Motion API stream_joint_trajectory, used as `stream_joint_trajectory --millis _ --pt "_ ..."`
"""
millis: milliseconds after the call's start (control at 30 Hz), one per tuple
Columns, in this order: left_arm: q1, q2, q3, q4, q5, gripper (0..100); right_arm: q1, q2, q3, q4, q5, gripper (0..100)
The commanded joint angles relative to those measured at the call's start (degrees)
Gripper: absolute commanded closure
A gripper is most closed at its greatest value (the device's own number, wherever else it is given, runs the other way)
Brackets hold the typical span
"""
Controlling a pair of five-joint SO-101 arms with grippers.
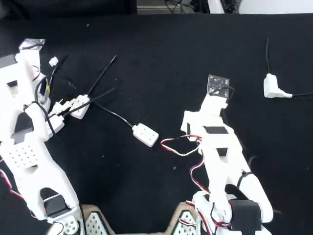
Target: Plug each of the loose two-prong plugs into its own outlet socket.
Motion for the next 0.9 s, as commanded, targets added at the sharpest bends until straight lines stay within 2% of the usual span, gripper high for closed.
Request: stream_joint_trajectory --millis 0,233,433,567,700,867 --pt "0.57 -8.18 -6.90 7.12 1.05 97 -0.18 -2.51 -3.56 0.26 -0.53 88.3" --pt "1.10 -13.71 -6.90 17.05 1.14 97 -0.18 -2.51 -3.56 0.26 -0.53 88.3" --pt "1.36 -20.48 -0.48 17.41 5.27 97 -0.18 -2.59 -3.65 0.26 -0.53 88.3" --pt "6.20 -28.57 11.56 16.26 9.67 97 -0.18 -2.59 -3.65 0.26 -0.53 88.3" --pt "12.88 -37.36 24.84 9.41 15.56 97 -0.18 -2.59 -3.56 0.26 -0.53 88.3" --pt "24.84 -48.00 38.20 3.78 23.21 97 0.09 -2.68 -3.47 0.26 -0.53 88.3"
